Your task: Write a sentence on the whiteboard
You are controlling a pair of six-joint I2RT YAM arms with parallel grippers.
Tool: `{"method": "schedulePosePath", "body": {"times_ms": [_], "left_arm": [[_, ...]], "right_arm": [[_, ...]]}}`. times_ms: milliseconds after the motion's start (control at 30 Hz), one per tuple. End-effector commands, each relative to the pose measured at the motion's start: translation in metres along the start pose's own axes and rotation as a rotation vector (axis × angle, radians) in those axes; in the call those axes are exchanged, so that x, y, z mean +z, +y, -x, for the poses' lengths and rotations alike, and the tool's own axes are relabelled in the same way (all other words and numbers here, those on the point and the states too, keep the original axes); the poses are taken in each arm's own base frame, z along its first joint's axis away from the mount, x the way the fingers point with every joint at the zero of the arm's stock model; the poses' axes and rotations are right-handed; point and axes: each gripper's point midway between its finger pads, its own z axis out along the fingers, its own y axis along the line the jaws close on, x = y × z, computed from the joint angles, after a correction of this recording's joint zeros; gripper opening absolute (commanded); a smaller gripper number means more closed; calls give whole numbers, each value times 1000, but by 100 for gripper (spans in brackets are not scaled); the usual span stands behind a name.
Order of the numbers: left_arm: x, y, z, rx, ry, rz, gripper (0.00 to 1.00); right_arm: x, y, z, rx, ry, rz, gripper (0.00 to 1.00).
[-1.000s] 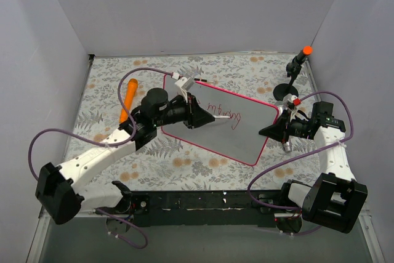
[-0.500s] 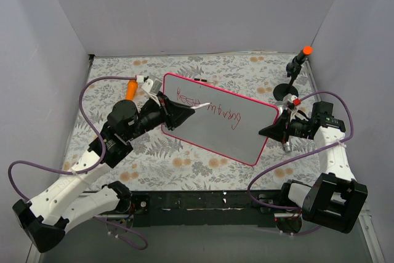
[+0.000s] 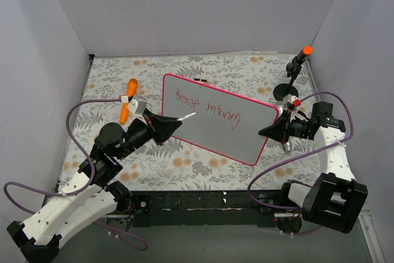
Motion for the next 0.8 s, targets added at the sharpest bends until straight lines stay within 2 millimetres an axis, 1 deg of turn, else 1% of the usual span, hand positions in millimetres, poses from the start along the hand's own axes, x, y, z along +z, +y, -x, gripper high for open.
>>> {"method": "schedulePosePath", "body": {"times_ms": [0,67,233,300,333,400,467,500,533,633,700,733,767], "left_arm": [[-5,12,5,18,-40,60,0],[-6,11,7,15,-46,59,0],[-7,8,1,-12,-38,40,0],[-9,6,1,-37,-49,29,0],[-11,6,-2,-45,-49,27,0],[-14,3,0,-67,-66,15,0],[-18,4,-4,-82,-71,12,0],[-21,2,-2,-87,-85,4,0],[-22,4,-7,-104,-81,7,0],[-25,4,-10,-135,-90,0,0],[-25,7,-20,-153,-75,4,0],[-26,6,-22,-166,-72,-4,0],[-26,4,-20,-166,-91,-20,0]], "right_arm": [[-2,-15,-13,-105,73,-43,1],[-2,-15,-13,-108,74,-43,1],[-3,-14,-12,-117,73,-44,1],[-3,-13,-11,-120,70,-43,1],[-3,-12,-12,-119,71,-42,1],[-3,-13,-11,-122,70,-43,1],[-3,-12,-10,-125,68,-43,1],[-3,-12,-10,-125,69,-42,1],[-3,-12,-10,-126,68,-43,1],[-3,-11,-10,-125,69,-42,1],[-3,-11,-10,-125,68,-39,1],[-3,-12,-10,-125,69,-42,1],[-3,-12,-10,-122,68,-41,1]]}}
